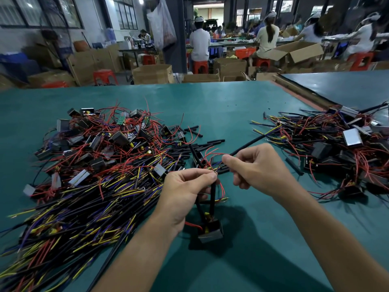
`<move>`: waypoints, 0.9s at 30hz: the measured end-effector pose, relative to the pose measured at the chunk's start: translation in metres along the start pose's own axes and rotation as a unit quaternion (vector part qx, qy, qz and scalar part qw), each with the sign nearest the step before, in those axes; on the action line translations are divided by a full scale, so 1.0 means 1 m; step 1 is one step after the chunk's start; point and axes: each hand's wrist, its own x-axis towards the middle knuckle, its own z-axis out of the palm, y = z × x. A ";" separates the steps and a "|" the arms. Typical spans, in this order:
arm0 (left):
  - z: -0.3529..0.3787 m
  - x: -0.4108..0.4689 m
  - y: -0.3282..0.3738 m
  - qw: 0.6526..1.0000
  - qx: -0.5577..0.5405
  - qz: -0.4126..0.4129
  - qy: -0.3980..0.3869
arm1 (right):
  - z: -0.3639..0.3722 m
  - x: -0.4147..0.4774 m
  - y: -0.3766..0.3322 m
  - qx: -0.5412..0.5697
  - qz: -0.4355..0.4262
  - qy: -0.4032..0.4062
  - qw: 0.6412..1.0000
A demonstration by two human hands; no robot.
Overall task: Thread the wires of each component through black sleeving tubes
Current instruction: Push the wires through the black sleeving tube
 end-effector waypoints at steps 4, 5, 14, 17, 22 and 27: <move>0.002 0.001 -0.003 0.995 0.063 0.080 0.010 | 0.002 -0.002 -0.003 0.029 -0.024 -0.046 0.998; 0.002 0.001 -0.003 0.992 0.079 0.102 0.006 | 0.003 -0.002 -0.003 0.034 -0.030 -0.053 0.998; 0.003 0.000 -0.009 0.976 0.147 0.162 -0.009 | -0.002 -0.002 -0.001 0.078 0.014 -0.132 0.988; 0.001 0.001 -0.010 0.977 0.150 0.154 -0.004 | -0.006 -0.001 0.001 0.082 0.011 -0.158 0.984; -0.001 0.002 -0.009 0.977 0.151 0.147 -0.025 | -0.015 0.000 0.005 0.079 -0.002 -0.198 0.977; -0.003 0.003 -0.010 0.974 0.162 0.155 -0.041 | -0.020 0.000 0.006 0.069 -0.011 -0.209 0.975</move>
